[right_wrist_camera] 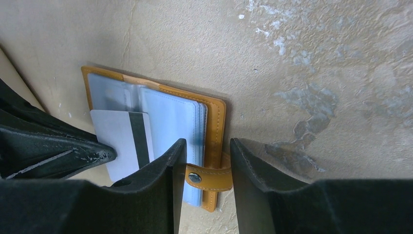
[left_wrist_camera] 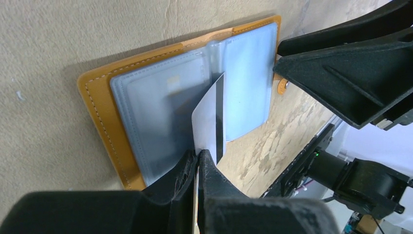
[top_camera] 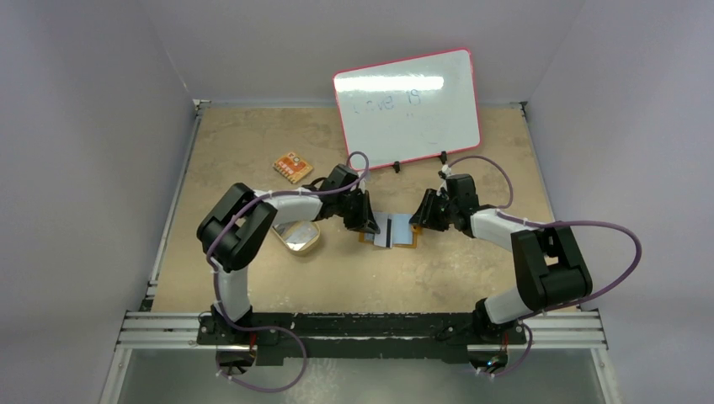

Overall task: Put the credit cards into the card holder
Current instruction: Insert the credit card into the card holder.

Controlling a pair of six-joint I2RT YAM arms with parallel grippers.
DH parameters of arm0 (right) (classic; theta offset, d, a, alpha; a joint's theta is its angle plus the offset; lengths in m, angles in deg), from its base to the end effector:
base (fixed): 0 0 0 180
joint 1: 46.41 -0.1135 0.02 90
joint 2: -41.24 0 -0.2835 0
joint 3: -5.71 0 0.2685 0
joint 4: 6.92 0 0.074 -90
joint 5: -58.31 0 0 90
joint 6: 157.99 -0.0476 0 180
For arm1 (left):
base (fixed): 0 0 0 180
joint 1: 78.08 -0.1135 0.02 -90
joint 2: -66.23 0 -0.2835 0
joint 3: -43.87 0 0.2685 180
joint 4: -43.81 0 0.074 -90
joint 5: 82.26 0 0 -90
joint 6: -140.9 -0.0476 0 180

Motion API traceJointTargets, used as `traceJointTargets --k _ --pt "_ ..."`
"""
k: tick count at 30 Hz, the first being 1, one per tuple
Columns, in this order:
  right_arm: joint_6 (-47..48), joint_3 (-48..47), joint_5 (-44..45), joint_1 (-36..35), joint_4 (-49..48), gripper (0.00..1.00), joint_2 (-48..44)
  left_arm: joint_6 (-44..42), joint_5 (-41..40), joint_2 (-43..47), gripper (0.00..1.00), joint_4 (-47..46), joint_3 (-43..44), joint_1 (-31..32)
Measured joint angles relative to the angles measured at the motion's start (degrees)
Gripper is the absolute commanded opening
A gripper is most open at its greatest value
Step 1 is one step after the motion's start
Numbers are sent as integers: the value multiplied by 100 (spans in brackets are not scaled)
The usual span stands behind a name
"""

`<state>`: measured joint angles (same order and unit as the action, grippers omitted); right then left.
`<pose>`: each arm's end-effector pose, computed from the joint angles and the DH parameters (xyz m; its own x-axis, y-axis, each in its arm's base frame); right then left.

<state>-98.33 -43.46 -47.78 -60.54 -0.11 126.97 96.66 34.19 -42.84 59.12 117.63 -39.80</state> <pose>0.2893 0.0864 0.1541 -0.7919 0.3011 -0.5312 -0.0347 0.8464 0.5314 0.3054 -0.2680 0.1361 -0.9796 -0.0440 -0.1960 0.1070 0.7113 -0.6947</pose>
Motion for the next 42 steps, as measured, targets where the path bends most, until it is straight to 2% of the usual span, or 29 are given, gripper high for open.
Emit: traceJointTargets --k 13,28,42 --pt "2 17 -11 0 -33 38 0 -313 -280 -85 0 494 319 0" --pt "66 26 -7 0 -31 32 15 35 -61 -155 0 90 219 -39" --pt "149 26 -2 0 4 27 26 -205 -192 -173 0 472 492 -42"
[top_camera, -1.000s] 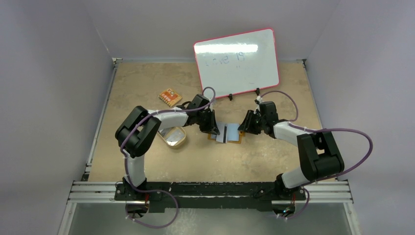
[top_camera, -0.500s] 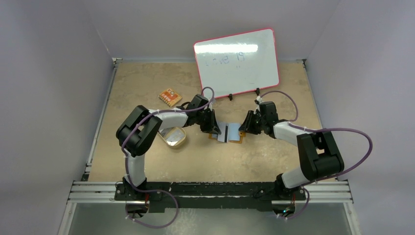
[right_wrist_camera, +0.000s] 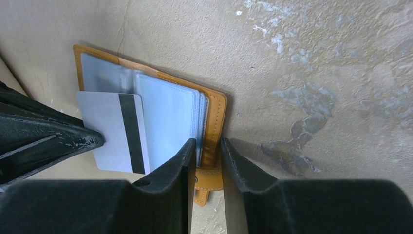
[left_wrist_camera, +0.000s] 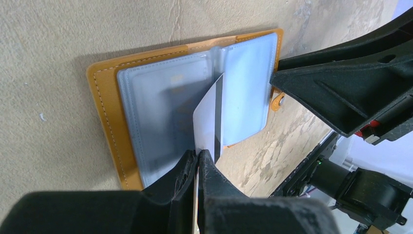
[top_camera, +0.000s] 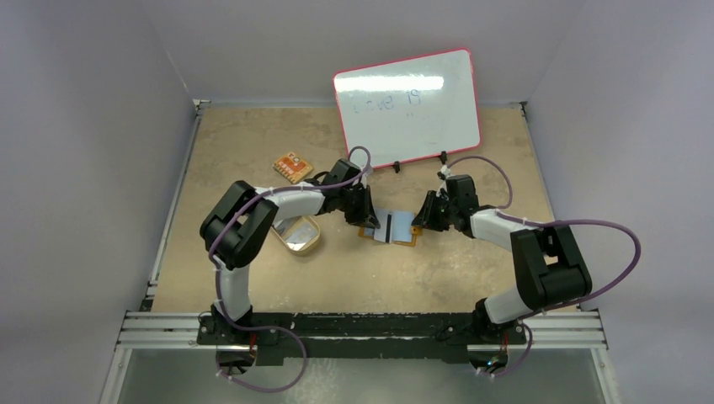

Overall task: Put the credit cards into the card holder
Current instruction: Insert the credit card into the card holder.

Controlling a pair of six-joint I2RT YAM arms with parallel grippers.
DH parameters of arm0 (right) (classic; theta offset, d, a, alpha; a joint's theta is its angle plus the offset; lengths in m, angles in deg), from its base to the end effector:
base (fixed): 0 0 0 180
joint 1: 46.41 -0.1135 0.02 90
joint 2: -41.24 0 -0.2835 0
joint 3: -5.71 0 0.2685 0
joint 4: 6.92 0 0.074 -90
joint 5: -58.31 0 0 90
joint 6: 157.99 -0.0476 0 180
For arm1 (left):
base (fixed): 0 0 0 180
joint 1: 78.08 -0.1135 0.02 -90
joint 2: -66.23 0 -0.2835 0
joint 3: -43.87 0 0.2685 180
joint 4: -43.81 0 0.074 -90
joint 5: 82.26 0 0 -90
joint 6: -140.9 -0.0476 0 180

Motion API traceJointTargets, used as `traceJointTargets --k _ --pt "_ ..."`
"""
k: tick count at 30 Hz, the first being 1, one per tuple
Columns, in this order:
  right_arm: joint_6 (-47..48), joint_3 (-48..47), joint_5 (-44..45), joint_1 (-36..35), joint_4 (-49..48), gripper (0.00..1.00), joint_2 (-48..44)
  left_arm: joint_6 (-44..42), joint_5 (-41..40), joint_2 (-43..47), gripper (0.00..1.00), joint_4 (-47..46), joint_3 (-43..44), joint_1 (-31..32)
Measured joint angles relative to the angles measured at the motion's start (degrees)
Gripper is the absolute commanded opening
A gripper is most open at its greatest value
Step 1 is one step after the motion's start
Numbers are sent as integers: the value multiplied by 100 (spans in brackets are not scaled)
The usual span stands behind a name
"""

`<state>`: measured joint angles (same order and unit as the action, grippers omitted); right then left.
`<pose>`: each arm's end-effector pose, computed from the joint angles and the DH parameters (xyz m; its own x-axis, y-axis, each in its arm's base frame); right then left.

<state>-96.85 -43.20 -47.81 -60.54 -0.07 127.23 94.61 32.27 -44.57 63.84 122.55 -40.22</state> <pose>0.2883 0.0862 0.1514 -0.7960 0.2778 -0.5378 -0.0505 0.8549 0.5163 0.3195 -0.2734 0.1431 -0.9754 -0.0380 -0.2170 0.1182 0.7410 -0.6610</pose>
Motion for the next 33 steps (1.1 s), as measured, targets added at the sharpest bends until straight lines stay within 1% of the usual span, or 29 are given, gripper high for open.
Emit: traceJointTargets --k 7,15,17,27,33 --pt "2 -15 -20 0 -50 27 57 -72 39 -46 0 57 48 -52" --pt "2 -44 -37 2 -76 25 103 -306 214 -323 0 372 444 -118" --pt "4 -44 -35 2 -87 24 109 -306 214 -334 0 396 463 -122" --pt "7 -98 -37 11 -133 24 192 -286 55 -350 0 516 560 -120" --pt "7 -98 -37 11 -136 23 192 -63 26 -343 0 332 472 -129"
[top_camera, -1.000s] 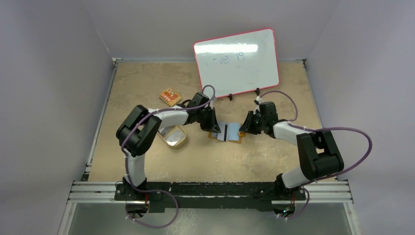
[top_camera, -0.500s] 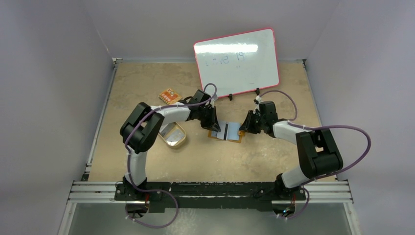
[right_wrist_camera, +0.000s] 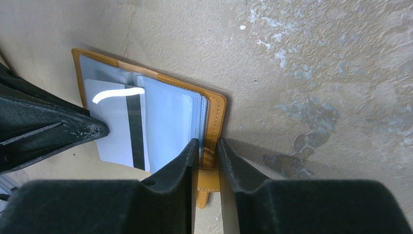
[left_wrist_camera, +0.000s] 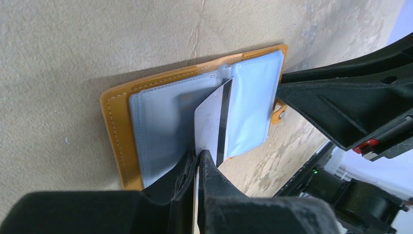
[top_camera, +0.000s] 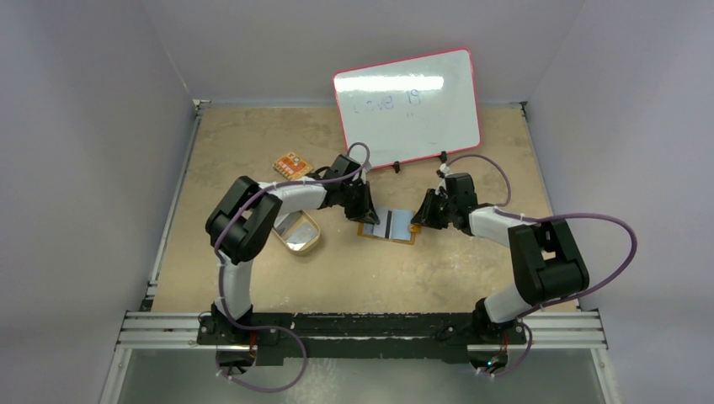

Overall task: Put the credit cards into the card holder
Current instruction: Insert the credit card into the card holder.

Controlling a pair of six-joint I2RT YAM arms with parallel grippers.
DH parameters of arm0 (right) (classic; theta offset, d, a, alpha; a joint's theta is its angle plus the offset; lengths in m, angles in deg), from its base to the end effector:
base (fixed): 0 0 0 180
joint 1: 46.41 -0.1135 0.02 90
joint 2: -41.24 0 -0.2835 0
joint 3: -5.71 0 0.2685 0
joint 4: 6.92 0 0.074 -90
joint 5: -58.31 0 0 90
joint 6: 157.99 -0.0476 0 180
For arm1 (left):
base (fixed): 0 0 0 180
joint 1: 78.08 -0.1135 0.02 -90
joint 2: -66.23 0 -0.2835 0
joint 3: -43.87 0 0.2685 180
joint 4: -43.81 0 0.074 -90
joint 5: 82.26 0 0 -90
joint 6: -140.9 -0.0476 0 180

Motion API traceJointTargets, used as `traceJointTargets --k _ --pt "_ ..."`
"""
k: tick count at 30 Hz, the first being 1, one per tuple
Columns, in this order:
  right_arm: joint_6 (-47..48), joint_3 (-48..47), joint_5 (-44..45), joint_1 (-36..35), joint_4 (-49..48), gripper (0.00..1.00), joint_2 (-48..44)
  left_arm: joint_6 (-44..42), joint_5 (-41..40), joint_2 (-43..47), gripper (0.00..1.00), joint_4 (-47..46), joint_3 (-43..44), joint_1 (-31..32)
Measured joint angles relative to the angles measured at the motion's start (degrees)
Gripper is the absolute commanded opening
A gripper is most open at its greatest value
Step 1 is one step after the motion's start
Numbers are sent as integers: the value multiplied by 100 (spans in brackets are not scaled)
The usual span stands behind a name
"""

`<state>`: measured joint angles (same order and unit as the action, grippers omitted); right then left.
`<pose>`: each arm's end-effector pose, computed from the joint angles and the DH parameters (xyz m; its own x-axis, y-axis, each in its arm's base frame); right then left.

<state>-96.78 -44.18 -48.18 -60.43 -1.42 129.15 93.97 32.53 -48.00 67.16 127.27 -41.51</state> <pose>0.2955 0.0877 0.1490 -0.7936 0.2778 -0.5414 -0.0568 0.8520 0.5205 0.3379 -0.2755 0.1394 -0.9797 -0.0451 -0.1954 0.0944 0.7557 -0.6480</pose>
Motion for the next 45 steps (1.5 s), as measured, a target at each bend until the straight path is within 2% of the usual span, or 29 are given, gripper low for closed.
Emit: traceJointTargets --k 7,16,24,31,45 --pt "0 0 0 0 -7 23 0 562 122 61 0 -614 -369 -48" --pt "0 0 0 0 -15 23 0 507 142 22 0 -557 -280 -44" --pt "13 0 0 0 -15 23 0 -122 332 -42 0 -223 -44 -44" --pt "39 2 -4 0 -17 23 0 -986 310 -269 0 647 601 -46" --pt "44 0 -33 2 -24 23 11 -1480 382 -442 0 1029 940 -46"
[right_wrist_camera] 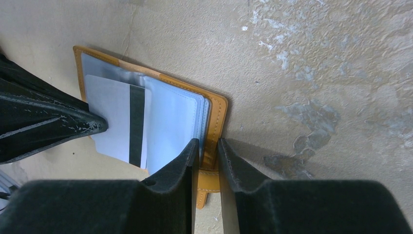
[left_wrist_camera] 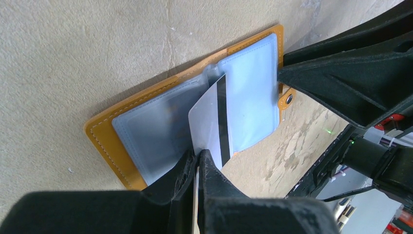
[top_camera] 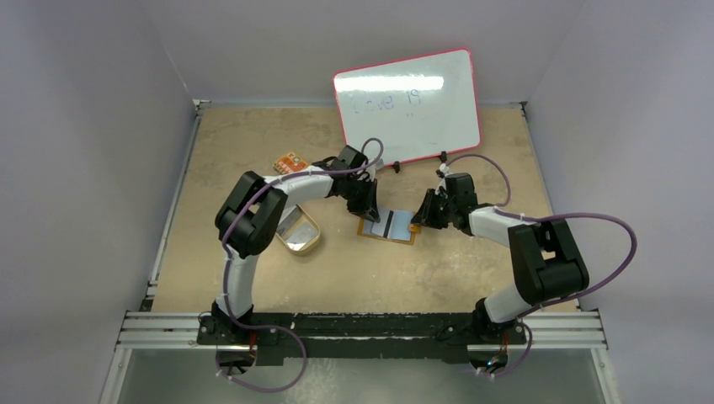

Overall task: Put the credit cards into the card holder
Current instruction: Insert the credit card into the card holder.

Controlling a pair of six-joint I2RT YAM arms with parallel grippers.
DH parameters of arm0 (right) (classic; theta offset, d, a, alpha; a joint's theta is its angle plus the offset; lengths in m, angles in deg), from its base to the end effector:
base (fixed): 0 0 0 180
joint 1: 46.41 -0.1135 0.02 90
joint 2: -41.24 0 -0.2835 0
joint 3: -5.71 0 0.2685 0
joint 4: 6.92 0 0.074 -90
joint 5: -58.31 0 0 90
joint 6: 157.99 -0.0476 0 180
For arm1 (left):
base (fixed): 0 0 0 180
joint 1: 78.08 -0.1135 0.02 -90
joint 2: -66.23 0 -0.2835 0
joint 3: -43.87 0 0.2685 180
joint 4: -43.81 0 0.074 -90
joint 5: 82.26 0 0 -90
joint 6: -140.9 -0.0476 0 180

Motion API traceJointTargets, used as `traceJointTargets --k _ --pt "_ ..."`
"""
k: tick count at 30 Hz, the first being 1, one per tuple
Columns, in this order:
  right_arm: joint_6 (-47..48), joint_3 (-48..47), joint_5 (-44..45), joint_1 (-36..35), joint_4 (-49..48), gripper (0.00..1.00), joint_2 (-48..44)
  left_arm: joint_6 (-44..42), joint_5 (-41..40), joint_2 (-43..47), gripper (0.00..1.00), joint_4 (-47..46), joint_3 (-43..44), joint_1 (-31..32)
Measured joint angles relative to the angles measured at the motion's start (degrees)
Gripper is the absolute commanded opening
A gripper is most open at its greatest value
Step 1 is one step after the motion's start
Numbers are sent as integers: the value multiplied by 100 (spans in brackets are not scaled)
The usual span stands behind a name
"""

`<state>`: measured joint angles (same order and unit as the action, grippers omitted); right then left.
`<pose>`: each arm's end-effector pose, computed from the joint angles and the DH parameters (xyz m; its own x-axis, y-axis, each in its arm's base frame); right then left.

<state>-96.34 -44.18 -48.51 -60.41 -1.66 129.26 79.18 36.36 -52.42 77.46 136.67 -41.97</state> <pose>0.2958 0.0879 0.1489 -0.7935 0.2706 -0.5451 -0.0668 0.8515 0.5200 0.3552 -0.2873 0.1455 -0.9512 0.1791 -0.2514 0.2987 0.7389 -0.6039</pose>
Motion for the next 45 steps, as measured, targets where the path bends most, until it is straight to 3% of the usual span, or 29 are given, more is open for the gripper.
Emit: traceJointTargets --k 7,15,26,45 --pt "9 -4 -46 11 0 23 11 -7 59 2 0 -114 -50 0" --pt "11 -4 -63 9 -11 23 15 833 118 356 0 -1344 -997 -9" --pt "-13 -4 -94 20 -144 22 63 1510 -83 581 0 -2199 -1602 39" --pt "-55 -2 -114 20 -179 22 74 1989 -634 883 0 -2990 -2188 186"
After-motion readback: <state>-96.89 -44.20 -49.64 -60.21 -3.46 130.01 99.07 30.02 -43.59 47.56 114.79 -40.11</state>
